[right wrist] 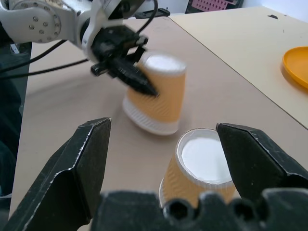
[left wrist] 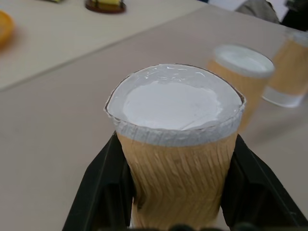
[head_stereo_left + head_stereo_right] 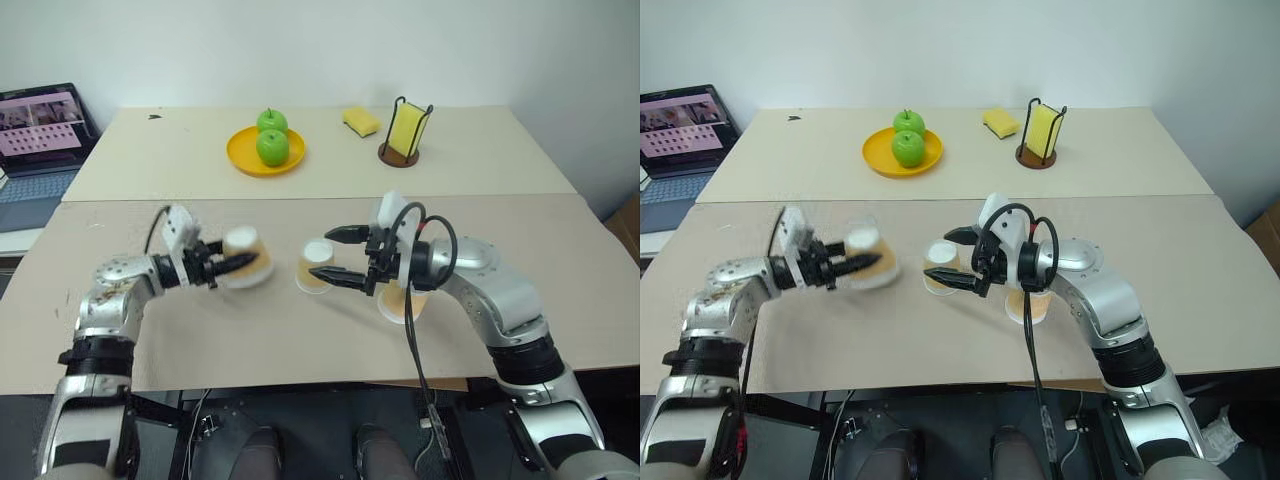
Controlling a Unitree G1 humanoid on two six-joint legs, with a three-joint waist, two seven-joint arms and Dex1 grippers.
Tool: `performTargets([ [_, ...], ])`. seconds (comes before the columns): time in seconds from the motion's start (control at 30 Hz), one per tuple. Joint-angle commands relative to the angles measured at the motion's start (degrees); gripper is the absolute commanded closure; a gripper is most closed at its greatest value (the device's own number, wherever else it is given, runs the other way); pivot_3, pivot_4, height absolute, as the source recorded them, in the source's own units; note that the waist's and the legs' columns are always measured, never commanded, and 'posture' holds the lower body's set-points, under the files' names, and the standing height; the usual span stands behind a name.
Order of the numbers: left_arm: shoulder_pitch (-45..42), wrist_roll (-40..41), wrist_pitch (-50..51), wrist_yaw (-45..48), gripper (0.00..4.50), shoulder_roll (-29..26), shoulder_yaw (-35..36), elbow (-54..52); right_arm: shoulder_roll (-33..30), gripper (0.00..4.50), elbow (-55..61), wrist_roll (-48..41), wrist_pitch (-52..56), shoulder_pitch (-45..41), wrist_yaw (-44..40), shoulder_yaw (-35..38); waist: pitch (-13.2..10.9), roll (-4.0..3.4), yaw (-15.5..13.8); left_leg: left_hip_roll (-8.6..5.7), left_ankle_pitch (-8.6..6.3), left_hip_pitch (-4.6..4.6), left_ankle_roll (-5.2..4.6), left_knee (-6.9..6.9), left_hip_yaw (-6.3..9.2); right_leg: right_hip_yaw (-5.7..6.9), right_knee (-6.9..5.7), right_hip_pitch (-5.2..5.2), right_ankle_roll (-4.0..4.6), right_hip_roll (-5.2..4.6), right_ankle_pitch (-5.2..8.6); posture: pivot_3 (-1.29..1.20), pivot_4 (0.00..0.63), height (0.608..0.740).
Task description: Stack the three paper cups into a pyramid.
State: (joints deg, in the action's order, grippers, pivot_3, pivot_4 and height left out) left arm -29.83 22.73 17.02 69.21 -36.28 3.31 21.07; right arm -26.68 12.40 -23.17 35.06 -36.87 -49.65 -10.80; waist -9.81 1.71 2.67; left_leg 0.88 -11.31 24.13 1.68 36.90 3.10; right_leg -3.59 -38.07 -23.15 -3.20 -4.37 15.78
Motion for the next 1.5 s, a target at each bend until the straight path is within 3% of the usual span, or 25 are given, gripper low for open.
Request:
performTargets([
  [0.03, -1.58, -2.52, -5.12, 2.69, 2.38, -0.23, -1.51, 3.03, -0.43, 0.38, 2.46, -0.14, -0.42, 0.14, 0.56, 1.27, 0.00, 0.00, -0.27, 0.00, 0.00, 0.00, 0.00, 0.00, 0.00, 0.01, 0.02, 0.01, 0.00, 0.00, 0.00, 0.00, 0.150, 0.732],
  [0.37, -10.02, -8.52, -20.24, 2.63, 2.38, 6.34, -4.02, 19.51, -0.95, 0.38, 3.44, -0.44, 0.16, 1.01, 1.60, 1.80, 0.01, 0.00, -0.85, -0.06, 0.00, -0.02, 0.00, 0.06, -0.02, 0.01, 0.01, 0.08, 0.00, -0.05, 0.00, 0.00, 0.150, 0.732],
  [0.57, -12.87, -9.68, -22.37, 4.34, 2.38, 8.92, -4.83, 23.92, -1.56, 0.38, 3.97, -0.63, 0.51, 1.28, 2.04, 2.13, 0.02, 0.00, -0.95, -0.06, 0.00, 0.00, -0.01, 0.06, -0.02, 0.01, 0.02, 0.08, 0.00, -0.05, 0.00, 0.00, 0.150, 0.732],
  [0.6, -13.09, -9.81, -22.49, 4.53, 1.75, 9.04, -4.88, 24.21, -1.68, 0.38, 4.08, -0.67, 0.60, 1.34, 2.10, 2.22, 0.02, 0.00, -0.94, -0.06, 0.00, 0.00, -0.01, 0.07, -0.02, 0.01, 0.02, 0.08, 0.00, -0.05, 0.00, 0.00, 0.150, 0.732],
  [0.63, -13.31, -9.91, -22.48, 4.65, 1.63, 9.13, -4.85, 24.43, -1.77, 0.38, 4.17, -0.70, 0.66, 1.39, 2.18, 2.27, 0.02, 0.00, -0.92, -0.06, -0.01, -0.01, -0.01, 0.07, -0.02, 0.01, 0.01, 0.08, 0.00, -0.05, 0.00, 0.00, 0.150, 0.732],
  [0.77, -14.26, -10.34, -23.07, 4.58, 0.05, 8.99, -4.43, 24.63, -2.09, 0.38, 4.48, -0.80, 0.98, 1.68, 2.65, 2.30, 0.01, 0.01, -0.62, -0.05, 0.00, 0.04, -0.01, 0.06, -0.01, 0.01, 0.01, 0.02, 0.00, -0.04, 0.00, 0.00, 0.150, 0.732],
  [1.17, -13.86, -5.23, -8.92, 8.08, 0.05, 2.81, -2.27, 8.53, -1.61, 0.38, 3.48, -0.80, 0.20, 1.47, 2.43, 1.63, 0.01, 0.00, -0.06, -0.02, 0.00, 0.06, -0.01, 0.05, 0.02, 0.01, -0.01, -0.02, -0.01, -0.01, 0.00, 0.00, 0.150, 0.732],
  [1.5, -14.65, -5.58, -7.34, 6.14, 0.05, 6.67, -4.27, 7.56, -0.68, 0.38, 2.48, -0.18, -0.50, 0.86, 2.18, 1.10, 0.01, 0.01, -0.23, -0.03, 0.00, 0.08, -0.01, 0.07, 0.01, 0.01, -0.02, 0.00, -0.01, -0.02, 0.00, 0.00, 0.150, 0.732],
])
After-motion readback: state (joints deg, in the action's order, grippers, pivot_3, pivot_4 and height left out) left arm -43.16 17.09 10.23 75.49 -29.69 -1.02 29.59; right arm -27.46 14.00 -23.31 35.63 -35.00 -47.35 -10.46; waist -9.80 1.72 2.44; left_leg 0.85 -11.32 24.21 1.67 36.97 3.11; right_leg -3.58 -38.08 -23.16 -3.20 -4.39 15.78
